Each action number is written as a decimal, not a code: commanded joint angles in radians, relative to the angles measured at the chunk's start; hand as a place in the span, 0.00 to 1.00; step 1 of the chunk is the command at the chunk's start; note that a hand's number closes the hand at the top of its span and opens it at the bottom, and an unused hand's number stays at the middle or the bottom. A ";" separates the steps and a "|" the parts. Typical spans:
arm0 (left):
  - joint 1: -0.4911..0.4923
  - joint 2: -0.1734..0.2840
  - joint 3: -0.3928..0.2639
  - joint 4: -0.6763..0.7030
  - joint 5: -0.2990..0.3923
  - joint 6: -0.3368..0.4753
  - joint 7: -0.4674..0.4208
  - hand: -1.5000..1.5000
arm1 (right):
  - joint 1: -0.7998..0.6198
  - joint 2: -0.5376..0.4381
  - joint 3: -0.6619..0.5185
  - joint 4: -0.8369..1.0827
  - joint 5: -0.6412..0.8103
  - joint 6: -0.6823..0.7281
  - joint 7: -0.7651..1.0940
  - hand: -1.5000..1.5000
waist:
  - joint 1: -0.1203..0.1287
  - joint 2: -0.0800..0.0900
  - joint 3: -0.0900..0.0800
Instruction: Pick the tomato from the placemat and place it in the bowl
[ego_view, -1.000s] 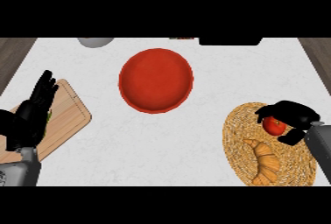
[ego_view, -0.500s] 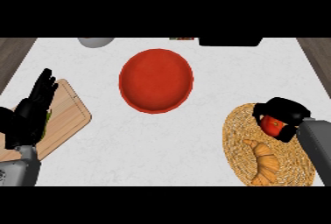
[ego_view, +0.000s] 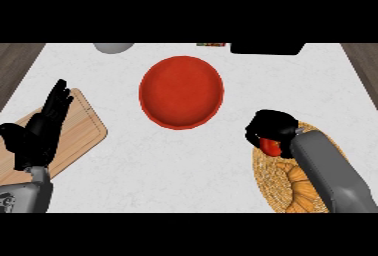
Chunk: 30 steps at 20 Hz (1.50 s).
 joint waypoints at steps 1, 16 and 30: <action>-0.038 0.000 -0.009 0.005 -0.008 0.002 0.017 0.50 | -0.039 0.195 0.164 -0.106 0.032 -0.013 -0.149 1.00 | 0.015 0.006 0.013; 0.017 0.005 0.027 -0.040 -0.006 0.018 0.036 0.50 | 0.012 0.221 -0.116 -0.768 -0.474 0.416 0.065 1.00 | -0.052 -0.002 0.013; -0.061 0.039 0.080 0.021 0.033 -0.049 0.036 0.50 | -0.370 0.308 -0.197 -0.305 -0.558 0.360 0.289 1.00 | -0.005 0.015 0.013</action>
